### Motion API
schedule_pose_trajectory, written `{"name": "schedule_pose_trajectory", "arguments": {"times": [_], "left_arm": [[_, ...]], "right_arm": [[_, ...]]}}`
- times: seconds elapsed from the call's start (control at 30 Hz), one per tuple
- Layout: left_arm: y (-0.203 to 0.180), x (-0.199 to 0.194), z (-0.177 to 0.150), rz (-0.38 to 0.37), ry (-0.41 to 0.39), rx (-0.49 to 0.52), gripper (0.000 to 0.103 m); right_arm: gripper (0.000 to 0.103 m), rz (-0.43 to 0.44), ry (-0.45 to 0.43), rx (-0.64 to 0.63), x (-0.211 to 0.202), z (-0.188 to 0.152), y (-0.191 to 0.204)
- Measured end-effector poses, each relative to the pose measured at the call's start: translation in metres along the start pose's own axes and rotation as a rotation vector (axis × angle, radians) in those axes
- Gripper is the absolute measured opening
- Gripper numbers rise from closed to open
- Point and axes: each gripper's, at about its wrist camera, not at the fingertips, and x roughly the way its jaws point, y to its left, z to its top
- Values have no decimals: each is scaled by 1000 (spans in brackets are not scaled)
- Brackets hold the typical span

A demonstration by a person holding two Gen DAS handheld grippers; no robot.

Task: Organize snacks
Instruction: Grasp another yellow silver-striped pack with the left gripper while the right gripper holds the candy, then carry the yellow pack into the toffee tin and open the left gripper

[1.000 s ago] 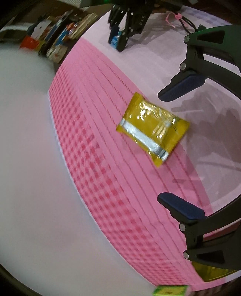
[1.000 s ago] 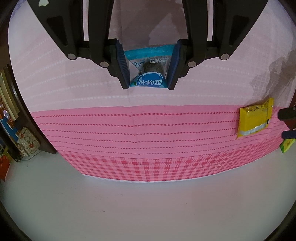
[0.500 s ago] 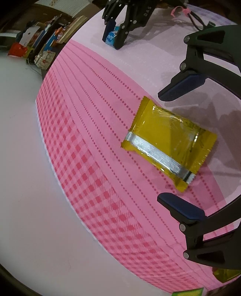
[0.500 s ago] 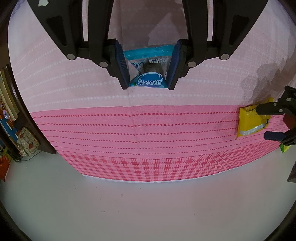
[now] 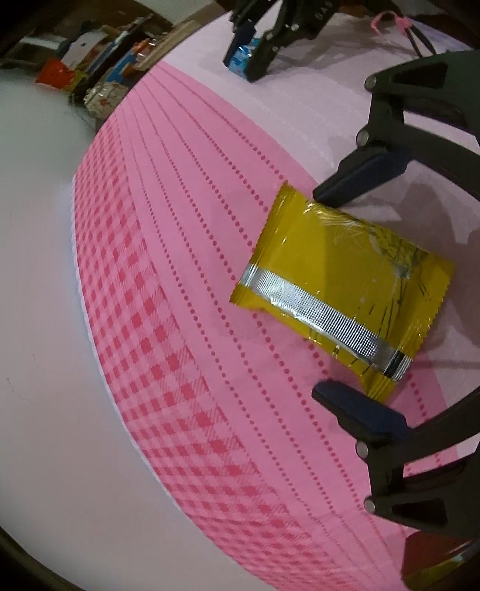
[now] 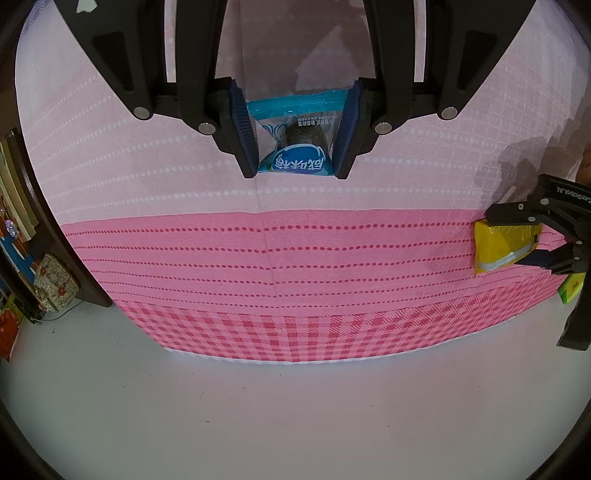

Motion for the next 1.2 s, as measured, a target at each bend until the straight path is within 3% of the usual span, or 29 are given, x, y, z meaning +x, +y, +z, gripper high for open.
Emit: {"name": "schedule_pose_trajectory", "arguments": {"times": [0.23, 0.27, 0.3, 0.77, 1.2], "left_arm": [[-3, -12, -8, 34, -20, -11, 76], [-3, -14, -8, 35, -21, -15, 70], [-1, -16, -9, 35, -21, -26, 55], [18, -51, -42, 83, -20, -154, 55], [44, -146, -85, 172, -85, -325, 55]], "right_arm": [[39, 0, 0, 0, 0, 0, 0], [39, 0, 0, 0, 0, 0, 0], [39, 0, 0, 0, 0, 0, 0], [39, 1, 0, 0, 0, 0, 0], [40, 0, 0, 0, 0, 0, 0]]}}
